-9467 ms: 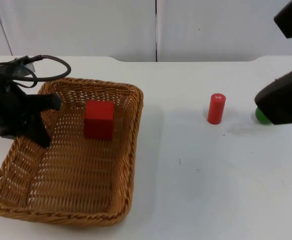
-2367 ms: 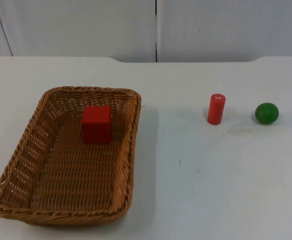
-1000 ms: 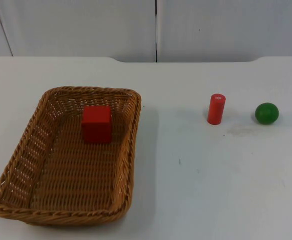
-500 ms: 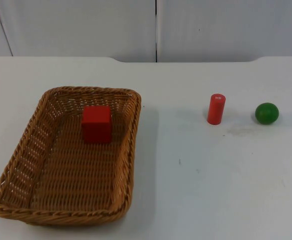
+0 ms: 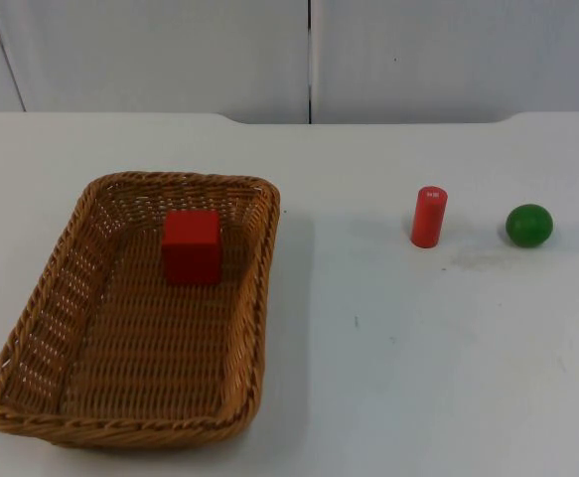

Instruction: Pick up the basket with the left hand and place the object to the left of the red cylinder into the basket with the right hand.

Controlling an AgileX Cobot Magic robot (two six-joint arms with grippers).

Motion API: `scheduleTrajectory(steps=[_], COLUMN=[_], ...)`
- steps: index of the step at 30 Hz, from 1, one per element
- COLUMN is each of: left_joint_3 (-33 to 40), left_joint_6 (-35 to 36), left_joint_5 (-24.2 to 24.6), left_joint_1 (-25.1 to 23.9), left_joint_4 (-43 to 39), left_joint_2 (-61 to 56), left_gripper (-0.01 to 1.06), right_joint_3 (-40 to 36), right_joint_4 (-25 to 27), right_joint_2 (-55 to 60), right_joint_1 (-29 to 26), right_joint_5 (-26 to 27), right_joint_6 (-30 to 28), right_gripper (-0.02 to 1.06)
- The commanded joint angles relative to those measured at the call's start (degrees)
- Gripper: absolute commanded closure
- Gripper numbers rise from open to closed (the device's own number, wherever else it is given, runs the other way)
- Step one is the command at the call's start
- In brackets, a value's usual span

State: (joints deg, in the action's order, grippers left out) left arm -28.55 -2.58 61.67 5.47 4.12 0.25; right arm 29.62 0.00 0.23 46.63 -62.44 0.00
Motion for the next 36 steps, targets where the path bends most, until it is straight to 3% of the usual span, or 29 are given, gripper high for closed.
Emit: scheduleTrajectory(steps=[1, 19, 36], left_joint_3=[0.2, 0.2, 0.2], left_joint_6=[0.4, 0.4, 0.4], left_joint_5=[-0.1, -0.1, -0.1], left_joint_1=[0.4, 0.4, 0.4], left_joint_4=[0.3, 0.3, 0.3], left_joint_2=[-0.2, -0.2, -0.2], left_gripper=[0.00, 0.00, 0.00], right_joint_3=[-0.2, -0.2, -0.2], right_joint_4=[0.0, 0.0, 0.0], right_joint_2=[-0.2, -0.2, -0.2], right_joint_1=[-0.1, -1.6, -21.7], right_joint_5=[0.7, 0.7, 0.7], right_joint_6=[-0.4, -0.4, -0.4], right_gripper=[-0.01, -0.01, -0.01])
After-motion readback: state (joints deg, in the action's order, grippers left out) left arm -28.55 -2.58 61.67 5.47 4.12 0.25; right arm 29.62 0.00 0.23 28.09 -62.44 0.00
